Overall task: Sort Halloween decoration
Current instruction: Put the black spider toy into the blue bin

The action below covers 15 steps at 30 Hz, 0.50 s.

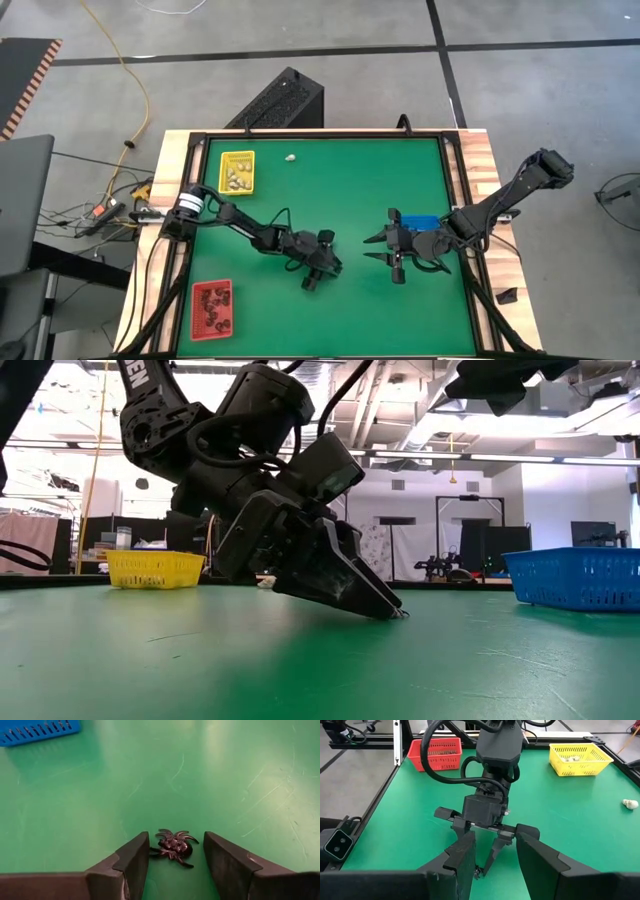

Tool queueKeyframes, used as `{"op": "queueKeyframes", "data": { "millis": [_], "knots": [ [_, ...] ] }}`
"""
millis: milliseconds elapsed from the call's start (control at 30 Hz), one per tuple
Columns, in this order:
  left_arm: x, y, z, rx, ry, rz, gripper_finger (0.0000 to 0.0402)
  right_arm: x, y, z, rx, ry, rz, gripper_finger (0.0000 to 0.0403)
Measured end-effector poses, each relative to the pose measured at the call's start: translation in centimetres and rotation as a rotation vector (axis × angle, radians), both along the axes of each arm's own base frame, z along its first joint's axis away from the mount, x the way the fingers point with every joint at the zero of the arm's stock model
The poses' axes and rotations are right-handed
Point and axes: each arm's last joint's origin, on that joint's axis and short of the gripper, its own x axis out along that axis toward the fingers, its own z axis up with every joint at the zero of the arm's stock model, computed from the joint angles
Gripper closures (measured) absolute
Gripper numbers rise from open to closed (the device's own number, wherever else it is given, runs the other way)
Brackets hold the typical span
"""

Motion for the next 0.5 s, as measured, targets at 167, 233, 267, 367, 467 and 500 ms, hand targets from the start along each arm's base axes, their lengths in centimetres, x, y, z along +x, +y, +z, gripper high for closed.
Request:
{"op": "queueKeyframes", "data": {
  "millis": [167, 233, 267, 367, 467, 500],
  "knots": [
    [0.02, -0.18, 0.05, 0.013, -0.013, 0.017, 0.0224, 0.00, 0.00, 0.00, -0.004, 0.000, 0.002, 0.0230],
    [0.03, -0.18, 0.08, 0.013, -0.015, 0.017, 0.0224, 0.00, 0.00, -0.01, -0.005, 0.001, 0.002, 0.0230],
    [0.04, -0.18, 0.10, 0.012, -0.019, 0.017, 0.0224, -0.01, 0.00, -0.02, -0.005, 0.002, 0.002, 0.0230],
    [0.08, -0.20, 0.20, 0.010, -0.030, 0.016, 0.0224, -0.01, -0.01, -0.03, -0.006, 0.004, 0.002, 0.0230],
    [0.07, -0.19, 0.17, 0.016, -0.029, 0.003, 0.0224, -0.02, -0.01, -0.05, -0.007, 0.005, 0.002, 0.0230],
    [0.03, -0.19, 0.09, 0.017, -0.020, 0.000, 0.0224, -0.02, -0.01, -0.05, -0.008, 0.005, 0.002, 0.0230]
  ]
}}
